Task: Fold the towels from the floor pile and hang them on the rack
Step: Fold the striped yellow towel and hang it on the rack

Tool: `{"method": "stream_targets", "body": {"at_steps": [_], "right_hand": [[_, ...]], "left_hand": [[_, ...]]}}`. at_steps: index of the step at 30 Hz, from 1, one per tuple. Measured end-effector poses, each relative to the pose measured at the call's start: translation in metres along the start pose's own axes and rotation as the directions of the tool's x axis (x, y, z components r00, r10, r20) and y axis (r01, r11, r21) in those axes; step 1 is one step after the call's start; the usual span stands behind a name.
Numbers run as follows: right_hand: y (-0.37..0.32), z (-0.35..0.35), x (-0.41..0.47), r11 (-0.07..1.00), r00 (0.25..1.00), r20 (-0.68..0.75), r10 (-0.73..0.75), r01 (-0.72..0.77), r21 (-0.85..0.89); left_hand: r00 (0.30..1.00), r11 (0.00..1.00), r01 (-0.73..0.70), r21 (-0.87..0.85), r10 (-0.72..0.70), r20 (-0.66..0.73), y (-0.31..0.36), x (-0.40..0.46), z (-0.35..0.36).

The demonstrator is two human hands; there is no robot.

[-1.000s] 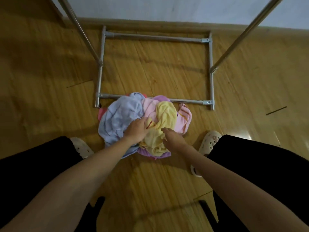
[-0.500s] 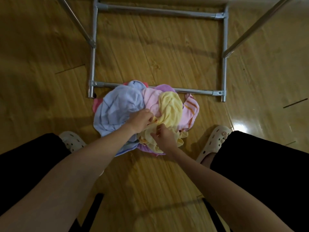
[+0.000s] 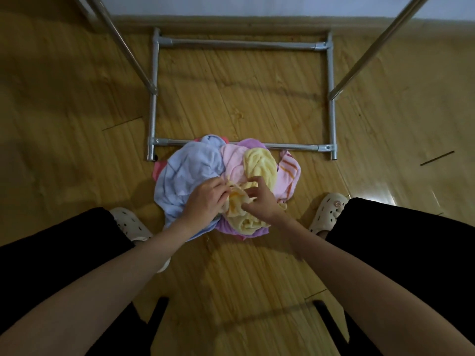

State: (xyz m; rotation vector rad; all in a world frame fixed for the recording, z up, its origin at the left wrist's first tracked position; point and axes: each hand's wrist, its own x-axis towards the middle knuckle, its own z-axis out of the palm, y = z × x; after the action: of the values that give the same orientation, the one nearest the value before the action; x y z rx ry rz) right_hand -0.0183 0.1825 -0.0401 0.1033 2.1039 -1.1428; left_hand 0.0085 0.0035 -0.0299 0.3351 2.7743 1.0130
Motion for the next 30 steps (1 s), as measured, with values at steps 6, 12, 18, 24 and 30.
{"method": "stream_targets", "body": {"at_steps": [6,12,18,24,30], "right_hand": [[-0.044,-0.023,-0.030,0.967,0.969,0.030,-0.247,0.248,-0.063],[-0.102,-0.057,-0.101,0.958,0.958,-0.003,-0.287,0.287,-0.009],[-0.148,-0.092,-0.161,0.910,0.906,-0.092,-0.414,0.414,-0.022],[-0.181,-0.114,-0.215,0.874,0.873,-0.183,-0.453,0.475,0.102],[-0.214,-0.124,-0.261,0.794,0.860,-0.261,-0.438,0.506,0.336]], "left_hand": [[0.987,0.998,-0.064,-0.013,0.061,-0.149,0.043,-0.028,-0.054],[0.981,0.992,0.038,-0.123,-0.060,-0.182,0.090,-0.047,-0.108],[0.981,0.945,0.179,-0.272,-0.193,-0.024,0.127,-0.054,-0.139],[0.981,0.930,0.172,-0.325,-0.190,-0.024,0.173,-0.055,-0.169],[0.986,0.849,0.165,-0.502,-0.156,0.061,0.213,-0.064,-0.191]]}}
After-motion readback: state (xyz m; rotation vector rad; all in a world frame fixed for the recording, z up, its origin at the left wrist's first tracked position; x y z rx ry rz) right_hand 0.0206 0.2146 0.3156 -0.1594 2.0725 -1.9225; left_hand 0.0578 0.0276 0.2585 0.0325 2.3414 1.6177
